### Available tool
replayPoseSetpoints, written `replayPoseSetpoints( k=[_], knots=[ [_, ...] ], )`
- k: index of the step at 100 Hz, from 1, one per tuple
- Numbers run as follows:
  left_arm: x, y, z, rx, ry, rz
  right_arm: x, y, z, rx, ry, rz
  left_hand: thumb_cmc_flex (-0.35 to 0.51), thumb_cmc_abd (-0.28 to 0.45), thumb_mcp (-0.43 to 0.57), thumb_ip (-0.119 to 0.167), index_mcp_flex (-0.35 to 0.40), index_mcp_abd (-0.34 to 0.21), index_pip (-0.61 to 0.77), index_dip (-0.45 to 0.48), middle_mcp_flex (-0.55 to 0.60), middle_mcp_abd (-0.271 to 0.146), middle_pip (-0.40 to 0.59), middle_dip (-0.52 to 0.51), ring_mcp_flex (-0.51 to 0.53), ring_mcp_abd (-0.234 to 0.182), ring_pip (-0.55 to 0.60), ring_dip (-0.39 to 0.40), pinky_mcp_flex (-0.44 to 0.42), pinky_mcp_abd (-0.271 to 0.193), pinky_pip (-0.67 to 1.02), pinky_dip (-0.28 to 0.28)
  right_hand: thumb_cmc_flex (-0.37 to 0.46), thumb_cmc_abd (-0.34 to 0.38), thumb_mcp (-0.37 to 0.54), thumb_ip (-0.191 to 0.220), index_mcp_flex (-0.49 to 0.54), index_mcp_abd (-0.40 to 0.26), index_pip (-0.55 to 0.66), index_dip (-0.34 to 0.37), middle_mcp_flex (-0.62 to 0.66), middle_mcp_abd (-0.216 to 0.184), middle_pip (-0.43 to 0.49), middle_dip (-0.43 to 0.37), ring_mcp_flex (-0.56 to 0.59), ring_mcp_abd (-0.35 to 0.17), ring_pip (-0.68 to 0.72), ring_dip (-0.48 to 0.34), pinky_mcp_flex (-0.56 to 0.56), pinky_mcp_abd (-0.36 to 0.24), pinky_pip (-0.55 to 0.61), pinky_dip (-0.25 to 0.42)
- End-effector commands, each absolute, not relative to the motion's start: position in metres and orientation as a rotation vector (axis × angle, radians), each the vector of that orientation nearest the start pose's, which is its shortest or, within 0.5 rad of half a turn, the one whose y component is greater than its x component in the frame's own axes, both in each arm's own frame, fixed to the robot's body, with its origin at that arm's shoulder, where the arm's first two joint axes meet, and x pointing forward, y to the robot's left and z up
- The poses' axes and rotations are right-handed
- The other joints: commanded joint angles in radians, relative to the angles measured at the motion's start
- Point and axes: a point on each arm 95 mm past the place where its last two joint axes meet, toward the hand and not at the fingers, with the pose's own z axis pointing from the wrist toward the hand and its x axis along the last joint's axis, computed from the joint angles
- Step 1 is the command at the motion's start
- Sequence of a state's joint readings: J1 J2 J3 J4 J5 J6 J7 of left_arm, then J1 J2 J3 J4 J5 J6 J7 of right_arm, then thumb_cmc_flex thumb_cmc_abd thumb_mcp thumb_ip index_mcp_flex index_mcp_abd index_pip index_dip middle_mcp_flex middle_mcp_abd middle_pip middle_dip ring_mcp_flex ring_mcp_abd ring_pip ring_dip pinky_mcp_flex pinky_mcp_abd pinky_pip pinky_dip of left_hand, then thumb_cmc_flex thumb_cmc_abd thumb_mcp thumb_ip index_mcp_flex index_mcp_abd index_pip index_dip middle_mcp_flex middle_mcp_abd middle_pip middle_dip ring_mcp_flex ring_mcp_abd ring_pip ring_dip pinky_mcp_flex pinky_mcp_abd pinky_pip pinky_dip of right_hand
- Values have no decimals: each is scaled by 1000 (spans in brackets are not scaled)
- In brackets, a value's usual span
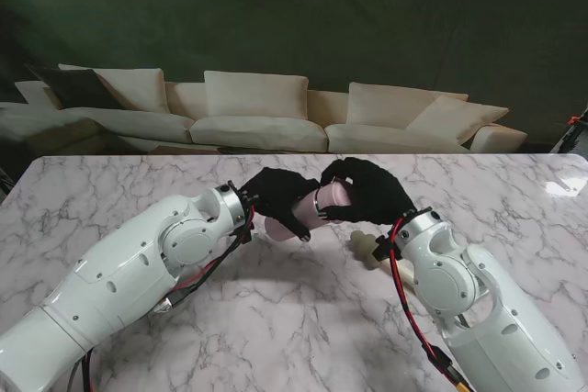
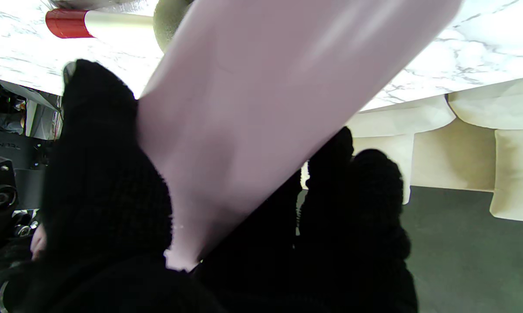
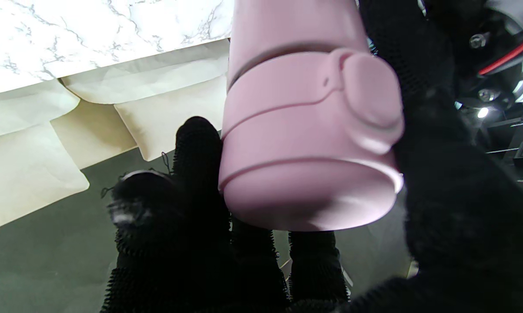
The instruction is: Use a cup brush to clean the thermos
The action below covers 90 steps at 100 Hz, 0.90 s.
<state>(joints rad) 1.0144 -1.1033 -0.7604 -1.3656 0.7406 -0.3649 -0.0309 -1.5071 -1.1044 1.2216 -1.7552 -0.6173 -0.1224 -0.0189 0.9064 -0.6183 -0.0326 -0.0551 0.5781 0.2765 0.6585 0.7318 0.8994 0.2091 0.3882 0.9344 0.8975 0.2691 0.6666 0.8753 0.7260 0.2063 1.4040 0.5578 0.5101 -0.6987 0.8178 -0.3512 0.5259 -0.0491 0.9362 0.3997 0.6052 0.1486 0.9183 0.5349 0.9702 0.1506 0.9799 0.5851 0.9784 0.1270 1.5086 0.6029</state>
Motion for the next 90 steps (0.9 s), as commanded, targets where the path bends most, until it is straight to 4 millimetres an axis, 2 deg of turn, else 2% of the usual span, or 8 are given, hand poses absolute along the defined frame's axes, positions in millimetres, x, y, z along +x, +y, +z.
replayPoseSetpoints(
  k=[1,30,49,64,73,78,82,90],
  knots=[
    [474,-120,-252,-767,1915,-1904,409,36,-245,1310,1279,1992,348,382,375,110,91,-227,141,38,25,-68,69,32,86,-62,172,42,8,-107,38,5,396,120,423,69,77,-9,84,67,27,-3,67,20,49,-149,28,-14,-17,-85,-19,-12],
    [476,-121,-252,-766,1920,-1900,407,43,-247,1360,1264,1970,348,381,375,111,91,-228,141,38,26,-67,69,32,88,-64,173,42,10,-107,39,5,349,226,209,109,15,-26,167,-29,22,10,46,0,61,-110,-82,-30,-14,-20,-63,-90],
    [476,-122,-253,-772,1919,-1895,404,50,-250,1392,1201,1923,348,380,375,111,92,-228,141,38,26,-67,69,32,88,-64,173,42,11,-106,39,4,334,277,81,126,-18,-20,197,-49,75,20,52,-14,163,-80,-122,-46,56,20,-48,-115],
    [476,-123,-253,-770,1918,-1896,402,58,-251,1401,1158,1906,348,381,376,111,92,-228,141,39,27,-66,69,32,88,-63,174,42,11,-106,39,4,288,323,-70,139,-36,9,193,-54,116,29,66,-25,286,-32,-185,-65,113,52,-3,-108],
    [477,-123,-253,-770,1916,-1898,402,61,-252,1394,1145,1883,348,381,376,111,92,-227,141,38,27,-66,69,32,88,-63,174,42,12,-106,40,4,169,334,-127,134,-44,47,168,-63,125,37,61,-19,328,-4,-218,-68,126,63,48,-94],
    [477,-123,-253,-770,1915,-1898,401,63,-253,1393,1143,1878,348,381,376,111,93,-228,141,39,27,-66,70,32,88,-63,174,42,12,-105,40,4,54,355,-100,148,-23,72,79,-18,120,45,42,-31,328,12,-238,-57,125,84,54,-111],
    [477,-123,-253,-770,1916,-1898,401,64,-253,1398,1138,1878,349,381,377,111,93,-228,141,38,27,-66,69,32,88,-62,174,42,11,-106,39,4,-55,374,-69,208,-19,92,-21,88,104,50,22,-52,308,28,-253,-48,115,129,35,-137],
    [477,-123,-253,-769,1920,-1897,401,65,-253,1400,1135,1869,347,381,376,110,93,-228,140,38,26,-67,69,32,88,-63,174,42,11,-106,39,4,-198,407,-115,209,-58,85,-100,75,82,40,-12,-75,243,50,-235,-29,85,234,-12,-168]
  ],
)
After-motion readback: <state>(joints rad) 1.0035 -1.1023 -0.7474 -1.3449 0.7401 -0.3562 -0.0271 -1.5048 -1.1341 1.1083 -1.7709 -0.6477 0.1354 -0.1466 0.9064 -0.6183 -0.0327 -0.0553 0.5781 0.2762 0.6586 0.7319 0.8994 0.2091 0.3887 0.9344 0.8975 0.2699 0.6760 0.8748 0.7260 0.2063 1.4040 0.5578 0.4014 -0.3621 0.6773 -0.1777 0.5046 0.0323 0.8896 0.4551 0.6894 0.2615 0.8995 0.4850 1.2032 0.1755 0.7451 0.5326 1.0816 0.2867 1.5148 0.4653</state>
